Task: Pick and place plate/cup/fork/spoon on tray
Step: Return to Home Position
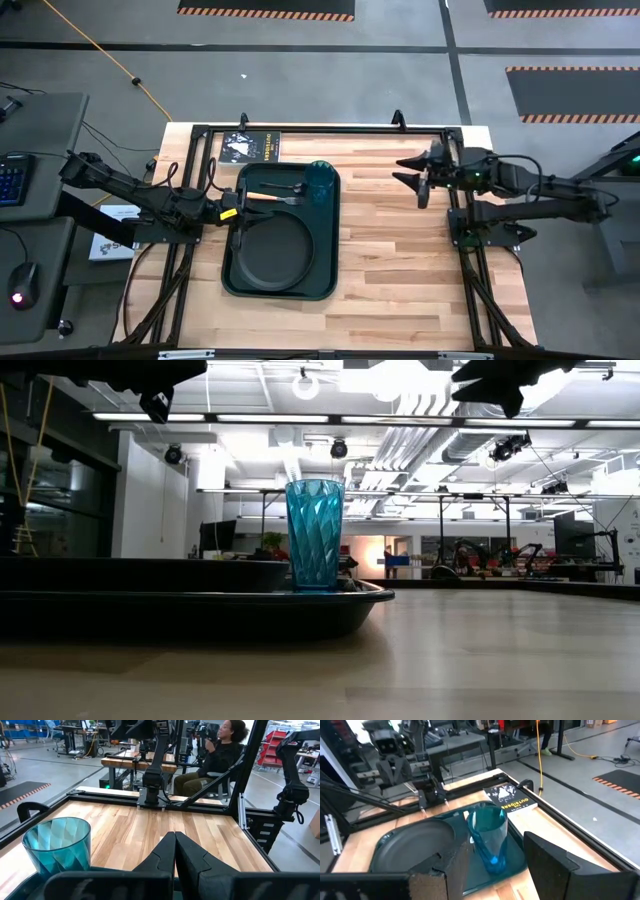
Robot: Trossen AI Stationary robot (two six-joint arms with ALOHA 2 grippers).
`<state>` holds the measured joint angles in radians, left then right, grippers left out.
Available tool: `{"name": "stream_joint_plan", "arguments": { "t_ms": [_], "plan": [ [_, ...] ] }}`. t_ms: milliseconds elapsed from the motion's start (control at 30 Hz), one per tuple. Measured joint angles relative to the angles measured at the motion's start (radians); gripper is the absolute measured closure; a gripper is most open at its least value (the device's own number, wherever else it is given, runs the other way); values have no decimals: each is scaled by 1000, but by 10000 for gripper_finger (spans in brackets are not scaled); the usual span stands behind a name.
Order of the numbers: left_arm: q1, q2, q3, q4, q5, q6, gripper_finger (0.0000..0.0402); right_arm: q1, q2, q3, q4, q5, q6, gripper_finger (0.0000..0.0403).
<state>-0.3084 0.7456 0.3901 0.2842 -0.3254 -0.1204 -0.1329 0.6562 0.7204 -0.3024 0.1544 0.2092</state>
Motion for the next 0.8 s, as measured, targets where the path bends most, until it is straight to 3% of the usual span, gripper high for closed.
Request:
{"name": "stream_joint_plan", "arguments": {
  "t_ms": [133, 267, 400, 533, 800],
  "plan": [
    [0, 0, 0, 0, 0, 0, 402, 0, -51, 0, -24, -5, 0, 229],
    [0, 0, 0, 0, 0, 0, 401, 0, -88, 0, -70, -5, 8, 257],
    [0, 0, 0, 0, 0, 0, 401, 4, -92, -20, -91, -8, 28, 315],
    [0, 0, 0, 0, 0, 0, 402, 11, -107, -132, -27, -9, 20, 388],
    [0, 0, 0, -2, 0, 0, 402, -4, -319, -289, 8, -37, 106, 400]
  ]
}}
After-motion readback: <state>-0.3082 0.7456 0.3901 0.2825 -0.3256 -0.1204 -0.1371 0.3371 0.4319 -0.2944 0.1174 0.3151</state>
